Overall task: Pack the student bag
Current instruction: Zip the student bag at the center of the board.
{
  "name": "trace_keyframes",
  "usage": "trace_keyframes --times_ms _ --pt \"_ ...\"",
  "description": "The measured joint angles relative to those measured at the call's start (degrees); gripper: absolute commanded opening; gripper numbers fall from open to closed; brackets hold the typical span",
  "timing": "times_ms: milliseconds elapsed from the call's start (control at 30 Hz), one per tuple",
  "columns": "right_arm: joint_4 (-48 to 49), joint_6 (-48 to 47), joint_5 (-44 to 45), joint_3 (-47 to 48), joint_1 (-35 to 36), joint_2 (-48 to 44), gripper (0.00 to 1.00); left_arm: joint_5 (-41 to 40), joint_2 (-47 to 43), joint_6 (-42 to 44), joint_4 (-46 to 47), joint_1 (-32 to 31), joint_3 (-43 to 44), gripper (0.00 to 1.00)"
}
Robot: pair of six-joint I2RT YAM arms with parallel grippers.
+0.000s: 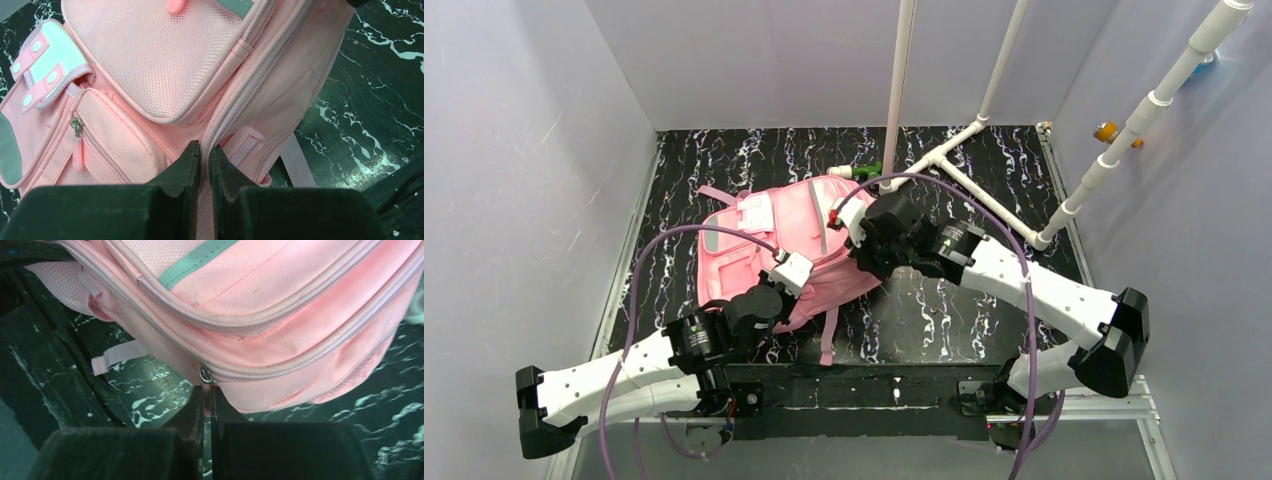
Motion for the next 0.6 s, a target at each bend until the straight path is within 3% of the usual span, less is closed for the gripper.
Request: trace_keyframes --times_ms 200,300,433,600 --pt "18.4 7.3 -1.0 -19.2 -0.5 -9.6 0.30 1.6 -0.6 0.1 -3.2 0.0 0.1 0.00" --pt "26.1 8.3 1.0 -26.5 -1.8 -14.2 0.34 0.8 -1.8 0.5 -5.7 0.1 0.1 0.00" --pt "29.6 8.7 5.3 -31.9 -4.9 -15.9 0.45 -1.9 -3.7 0.7 -8.8 0.7 0.1 0.00" --pt "31.4 9.0 5.7 -33.0 -4.9 -14.5 0.51 -3.5 -3.8 0.7 -10.1 0.9 0.1 0.00"
